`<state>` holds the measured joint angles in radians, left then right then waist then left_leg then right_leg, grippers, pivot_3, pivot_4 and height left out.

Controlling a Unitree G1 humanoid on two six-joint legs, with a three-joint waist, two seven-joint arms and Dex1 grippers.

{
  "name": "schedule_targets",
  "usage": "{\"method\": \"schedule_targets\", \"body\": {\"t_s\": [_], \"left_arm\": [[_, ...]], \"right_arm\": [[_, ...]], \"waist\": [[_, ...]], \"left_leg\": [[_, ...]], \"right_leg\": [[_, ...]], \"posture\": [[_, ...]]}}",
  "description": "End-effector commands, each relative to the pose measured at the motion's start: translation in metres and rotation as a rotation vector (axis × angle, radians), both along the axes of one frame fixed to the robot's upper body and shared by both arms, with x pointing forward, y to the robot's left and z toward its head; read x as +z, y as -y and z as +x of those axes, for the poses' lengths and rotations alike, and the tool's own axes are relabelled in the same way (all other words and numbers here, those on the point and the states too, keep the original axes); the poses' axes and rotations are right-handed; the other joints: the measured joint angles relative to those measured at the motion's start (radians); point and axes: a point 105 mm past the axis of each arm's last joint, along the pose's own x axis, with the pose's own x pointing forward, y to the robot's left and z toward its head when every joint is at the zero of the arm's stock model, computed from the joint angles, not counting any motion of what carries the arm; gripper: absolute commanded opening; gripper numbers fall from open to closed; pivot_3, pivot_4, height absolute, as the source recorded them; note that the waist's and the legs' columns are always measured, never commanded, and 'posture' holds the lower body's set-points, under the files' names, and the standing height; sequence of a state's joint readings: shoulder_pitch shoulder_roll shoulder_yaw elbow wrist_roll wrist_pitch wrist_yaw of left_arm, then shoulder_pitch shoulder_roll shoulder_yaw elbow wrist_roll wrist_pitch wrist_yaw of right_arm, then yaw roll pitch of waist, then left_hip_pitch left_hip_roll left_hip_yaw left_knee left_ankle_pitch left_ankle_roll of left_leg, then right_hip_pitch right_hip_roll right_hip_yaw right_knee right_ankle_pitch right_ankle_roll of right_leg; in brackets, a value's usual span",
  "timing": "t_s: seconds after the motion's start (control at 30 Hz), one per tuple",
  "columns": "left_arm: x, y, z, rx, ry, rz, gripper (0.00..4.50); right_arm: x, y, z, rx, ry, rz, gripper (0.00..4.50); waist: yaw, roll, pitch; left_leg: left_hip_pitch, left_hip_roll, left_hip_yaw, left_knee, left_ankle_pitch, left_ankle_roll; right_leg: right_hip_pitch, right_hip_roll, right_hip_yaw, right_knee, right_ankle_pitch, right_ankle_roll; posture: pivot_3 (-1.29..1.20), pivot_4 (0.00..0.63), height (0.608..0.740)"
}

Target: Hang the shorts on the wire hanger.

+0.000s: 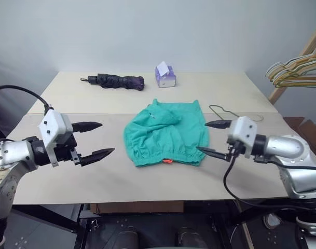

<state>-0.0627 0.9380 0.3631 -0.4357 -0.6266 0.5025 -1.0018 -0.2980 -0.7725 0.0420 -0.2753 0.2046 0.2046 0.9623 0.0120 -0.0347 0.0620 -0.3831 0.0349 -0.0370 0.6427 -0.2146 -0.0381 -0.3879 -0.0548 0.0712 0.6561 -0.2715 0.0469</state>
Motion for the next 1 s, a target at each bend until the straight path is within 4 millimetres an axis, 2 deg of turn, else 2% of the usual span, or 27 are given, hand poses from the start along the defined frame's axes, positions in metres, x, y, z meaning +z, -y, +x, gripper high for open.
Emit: {"method": "schedule_targets", "body": {"t_s": [0.03, 0.13, 0.43, 0.67, 0.77, 1.0], "left_arm": [[0.007, 0.004, 0.000, -0.014, 0.046, 0.009, 4.50], [0.006, 0.006, 0.000, -0.017, 0.047, -0.005, 4.50], [0.002, 0.010, 0.003, -0.025, 0.053, -0.021, 4.50], [0.003, 0.012, 0.005, -0.032, 0.059, -0.021, 4.50], [0.003, 0.013, 0.005, -0.035, 0.062, -0.021, 4.50], [0.003, 0.014, 0.007, -0.035, 0.069, -0.022, 4.50]], "right_arm": [[-0.009, -0.013, 0.004, -0.007, 0.030, -0.125, 4.46], [-0.025, -0.031, 0.010, -0.007, 0.010, -0.231, 4.46], [-0.045, -0.095, 0.018, 0.002, -0.041, -0.309, 4.46], [-0.072, -0.118, 0.035, -0.046, 0.016, -0.524, 4.46], [-0.077, -0.115, 0.043, -0.052, 0.052, -0.582, 3.87], [-0.066, -0.103, 0.049, 0.034, 0.152, -0.601, 1.54]], "waist": [[0.000, 0.000, 0.000], [-0.002, 0.000, 0.000], [-0.009, 0.000, 0.000], [-0.012, 0.000, 0.000], [-0.015, 0.000, 0.000], [-0.018, -0.001, 0.000]], "left_leg": [[0.000, 0.000, 0.000, 0.000, 0.000, 0.000], [0.000, 0.000, 0.000, 0.000, 0.000, 0.000], [-0.001, 0.000, 0.000, 0.000, 0.000, 0.000], [-0.001, 0.000, 0.000, 0.000, 0.000, 0.000], [-0.001, 0.000, 0.000, 0.000, 0.000, 0.000], [-0.001, 0.000, 0.000, 0.000, 0.000, 0.000]], "right_leg": [[0.000, 0.000, 0.000, 0.000, 0.000, 0.000], [0.000, 0.000, 0.000, 0.000, 0.000, 0.000], [-0.001, 0.000, 0.000, 0.000, 0.003, -0.005], [-0.001, 0.000, 0.000, 0.001, 0.003, -0.005], [-0.002, 0.000, -0.001, 0.001, 0.003, -0.005], [-0.002, 0.000, -0.001, 0.001, 0.003, -0.005]], "posture": [[0.10, 0.010, 0.740], [0.08, 0.014, 0.740], [0.06, 0.011, 0.740], [0.06, 0.008, 0.740], [0.06, 0.010, 0.740], [0.06, 0.008, 0.740]]}}
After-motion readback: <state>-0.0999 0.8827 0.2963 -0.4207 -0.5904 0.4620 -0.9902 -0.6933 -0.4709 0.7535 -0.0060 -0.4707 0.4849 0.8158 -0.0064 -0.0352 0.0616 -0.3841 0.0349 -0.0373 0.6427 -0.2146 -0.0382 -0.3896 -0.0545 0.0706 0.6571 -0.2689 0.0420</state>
